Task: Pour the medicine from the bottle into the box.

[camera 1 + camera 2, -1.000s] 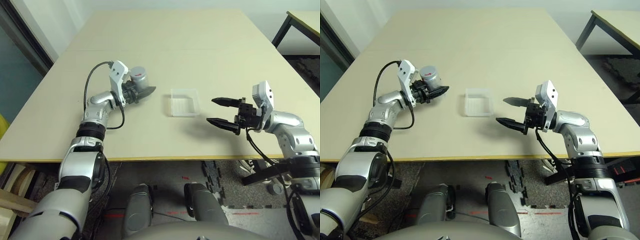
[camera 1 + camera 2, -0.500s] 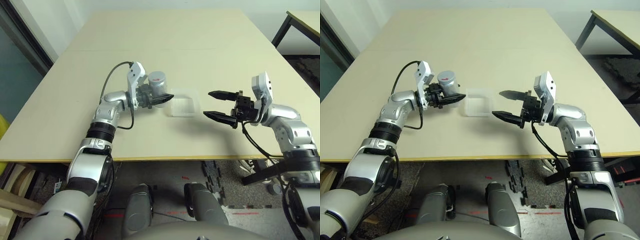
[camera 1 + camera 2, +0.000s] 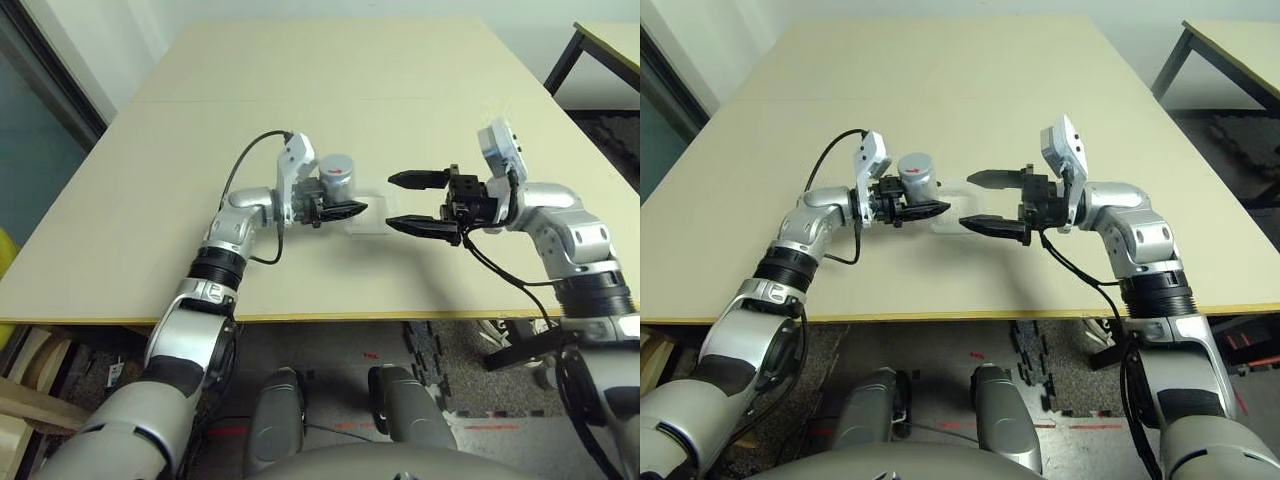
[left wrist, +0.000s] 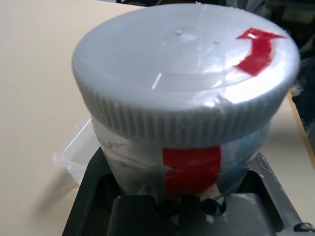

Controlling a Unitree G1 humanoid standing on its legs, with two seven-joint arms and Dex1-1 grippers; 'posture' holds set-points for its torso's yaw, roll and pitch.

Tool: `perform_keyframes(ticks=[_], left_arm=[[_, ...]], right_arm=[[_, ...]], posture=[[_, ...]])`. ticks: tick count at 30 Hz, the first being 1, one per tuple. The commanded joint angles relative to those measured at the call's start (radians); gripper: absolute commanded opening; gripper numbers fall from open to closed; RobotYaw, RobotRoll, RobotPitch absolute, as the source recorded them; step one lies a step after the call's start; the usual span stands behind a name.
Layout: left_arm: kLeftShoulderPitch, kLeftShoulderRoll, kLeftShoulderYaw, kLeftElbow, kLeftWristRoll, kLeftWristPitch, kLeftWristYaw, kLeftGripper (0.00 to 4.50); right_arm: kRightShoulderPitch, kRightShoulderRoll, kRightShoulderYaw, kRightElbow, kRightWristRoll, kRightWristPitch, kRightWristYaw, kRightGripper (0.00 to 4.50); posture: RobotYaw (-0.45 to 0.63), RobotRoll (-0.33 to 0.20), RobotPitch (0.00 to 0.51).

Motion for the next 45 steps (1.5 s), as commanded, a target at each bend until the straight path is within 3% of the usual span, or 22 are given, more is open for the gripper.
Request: perform_keyframes(ticks=[1, 15, 45], left_arm=[[0.012, -0.007, -0.027, -0.027, 0.004, -0.006, -0.023, 2.68], [0.035, -0.001, -0.066, -0.049, 0.014, -0.035, -0.037, 2.68], [-0.013, 0.012, -0.058, -0.071, -0.008, -0.009, -0.036, 2.68]], right_arm=[[-0.033, 0.012, 0.017, 0.052, -0.018, -0.017, 0.007, 4.50], [-0.151, 0.084, 0.034, 0.258, -0.084, -0.101, 0.014, 4.50], [-0.265, 0.183, 0.038, 0.353, -0.123, -0.117, 0.025, 4.50]], posture=[[-0.19, 0.000, 0.074], [-0.19, 0.000, 0.079], [-0.19, 0.000, 0.075]])
